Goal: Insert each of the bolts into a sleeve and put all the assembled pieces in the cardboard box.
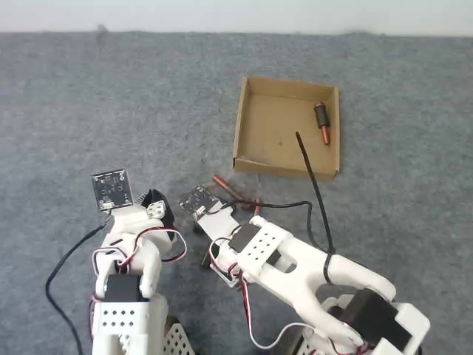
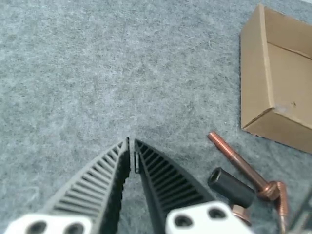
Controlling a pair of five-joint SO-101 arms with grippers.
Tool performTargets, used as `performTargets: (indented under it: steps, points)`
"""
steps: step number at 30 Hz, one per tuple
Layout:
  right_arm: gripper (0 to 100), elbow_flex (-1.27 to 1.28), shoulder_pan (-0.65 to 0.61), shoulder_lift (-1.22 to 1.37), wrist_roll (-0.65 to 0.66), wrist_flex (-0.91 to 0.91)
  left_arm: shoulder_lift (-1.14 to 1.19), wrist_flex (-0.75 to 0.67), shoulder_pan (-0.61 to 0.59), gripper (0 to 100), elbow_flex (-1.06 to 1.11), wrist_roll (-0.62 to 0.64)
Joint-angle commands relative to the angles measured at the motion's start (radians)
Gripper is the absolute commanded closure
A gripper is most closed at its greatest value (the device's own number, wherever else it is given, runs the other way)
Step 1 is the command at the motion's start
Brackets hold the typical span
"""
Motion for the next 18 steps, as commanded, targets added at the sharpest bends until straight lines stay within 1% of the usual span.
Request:
performTargets:
  steps: [1, 4, 9, 13, 15, 18]
  points:
    - [99.3, -0.04, 0.045, -0.11, 0.017, 0.059, -0.02, -0.034, -0.005, 99, -0.015, -0.017]
    - [99.3, -0.038, 0.122, -0.236, 0.017, 0.122, -0.02, -0.034, -0.005, 99, -0.015, -0.017]
    - [99.3, -0.031, 0.309, -0.403, 0.018, 0.168, -0.02, -0.034, -0.005, 99, -0.015, -0.017]
    - [99.3, -0.023, 0.458, -0.421, 0.018, 0.16, -0.02, -0.034, -0.005, 99, -0.015, -0.017]
    - [99.3, -0.02, 0.513, -0.421, 0.018, 0.16, -0.02, -0.034, -0.005, 99, -0.015, -0.02]
    - [99.3, -0.003, 0.588, -0.421, 0.018, 0.16, -0.02, -0.028, -0.003, 99, -0.015, -0.057]
